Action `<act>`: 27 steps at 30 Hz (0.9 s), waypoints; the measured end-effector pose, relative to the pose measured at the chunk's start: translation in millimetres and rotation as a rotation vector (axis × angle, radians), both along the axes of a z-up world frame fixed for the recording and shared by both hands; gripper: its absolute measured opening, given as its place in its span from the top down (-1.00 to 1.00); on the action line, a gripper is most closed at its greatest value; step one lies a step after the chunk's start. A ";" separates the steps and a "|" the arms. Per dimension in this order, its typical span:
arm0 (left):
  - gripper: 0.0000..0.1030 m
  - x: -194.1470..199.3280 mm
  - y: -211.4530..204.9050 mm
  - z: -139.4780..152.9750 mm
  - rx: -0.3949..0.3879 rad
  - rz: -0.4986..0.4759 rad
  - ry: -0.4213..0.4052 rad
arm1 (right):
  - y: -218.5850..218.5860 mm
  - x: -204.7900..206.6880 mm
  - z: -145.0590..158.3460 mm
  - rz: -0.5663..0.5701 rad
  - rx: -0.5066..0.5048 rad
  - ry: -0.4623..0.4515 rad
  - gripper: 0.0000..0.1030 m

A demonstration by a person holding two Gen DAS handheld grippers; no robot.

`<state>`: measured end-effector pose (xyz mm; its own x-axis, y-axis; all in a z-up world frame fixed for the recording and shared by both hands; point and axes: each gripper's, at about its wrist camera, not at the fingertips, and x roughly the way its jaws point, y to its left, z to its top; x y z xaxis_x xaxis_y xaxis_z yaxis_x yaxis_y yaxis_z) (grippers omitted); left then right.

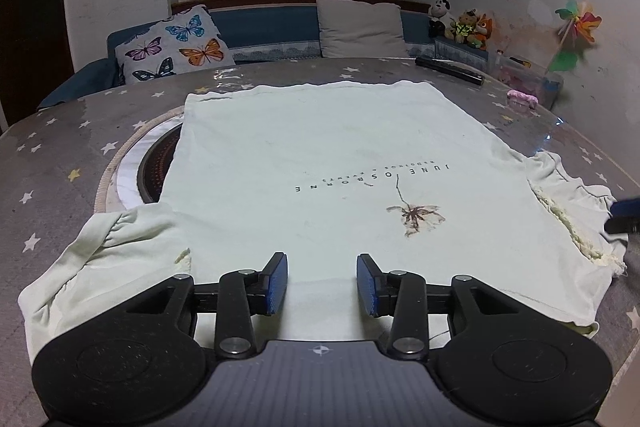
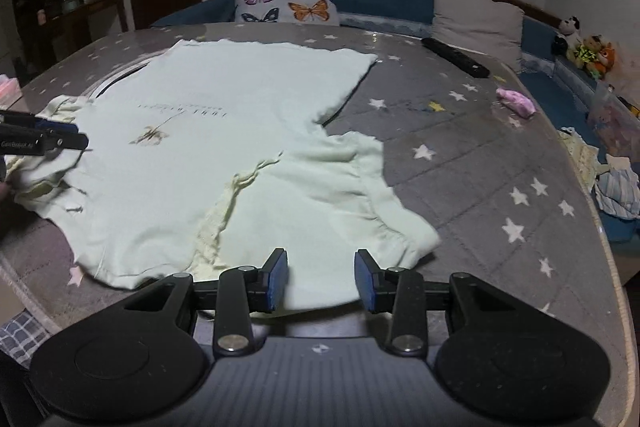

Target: Fold clothes

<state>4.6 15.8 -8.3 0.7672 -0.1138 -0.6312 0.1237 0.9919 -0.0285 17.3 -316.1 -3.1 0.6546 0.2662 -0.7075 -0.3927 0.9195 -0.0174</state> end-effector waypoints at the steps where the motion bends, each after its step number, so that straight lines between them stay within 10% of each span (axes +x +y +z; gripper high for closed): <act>1: 0.19 0.4 -2.1 0.5 -0.001 -0.005 -0.002 | -1.0 1.2 2.1 -0.002 0.004 -0.009 0.28; 18: 0.18 4.1 -32.2 1.7 -0.007 -0.082 -0.004 | 37.6 80.4 -14.8 -0.013 0.023 -0.057 0.37; 27: 0.14 6.5 -56.3 6.3 -0.011 -0.156 -0.018 | 17.6 35.7 1.0 -0.002 0.039 -0.061 0.36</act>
